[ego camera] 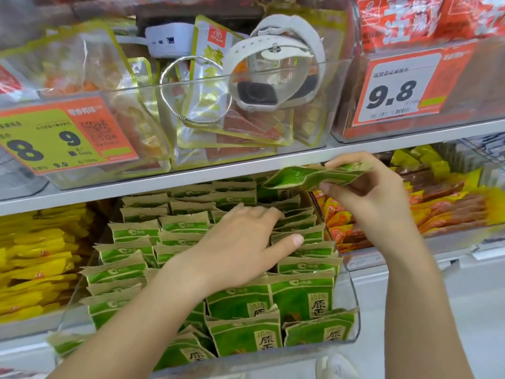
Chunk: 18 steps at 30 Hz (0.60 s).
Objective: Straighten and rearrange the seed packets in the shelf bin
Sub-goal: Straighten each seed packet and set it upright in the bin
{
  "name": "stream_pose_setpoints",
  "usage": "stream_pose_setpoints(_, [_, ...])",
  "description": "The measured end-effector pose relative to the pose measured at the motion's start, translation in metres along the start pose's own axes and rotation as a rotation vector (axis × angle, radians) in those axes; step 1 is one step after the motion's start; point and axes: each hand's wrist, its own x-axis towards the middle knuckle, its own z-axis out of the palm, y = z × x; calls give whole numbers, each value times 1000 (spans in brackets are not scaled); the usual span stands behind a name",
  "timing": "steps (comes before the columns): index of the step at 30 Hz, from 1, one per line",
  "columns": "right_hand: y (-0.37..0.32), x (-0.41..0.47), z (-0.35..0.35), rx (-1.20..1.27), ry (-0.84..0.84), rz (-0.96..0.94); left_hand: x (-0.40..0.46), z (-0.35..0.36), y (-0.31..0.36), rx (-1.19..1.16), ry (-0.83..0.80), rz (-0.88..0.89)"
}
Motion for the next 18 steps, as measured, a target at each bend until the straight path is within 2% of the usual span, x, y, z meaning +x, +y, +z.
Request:
stream_pose_setpoints(7, [2, 2, 9, -54, -32, 19, -1, 1, -2, -20, -4, -4])
stream_pose_setpoints(13, [26, 2, 16, -343, -127, 136, -3, 0, 0, -30, -6, -4])
stream_pose_setpoints(18, [27, 1, 13, -242, -102, 157, -5, -1, -6, -90, 35, 8])
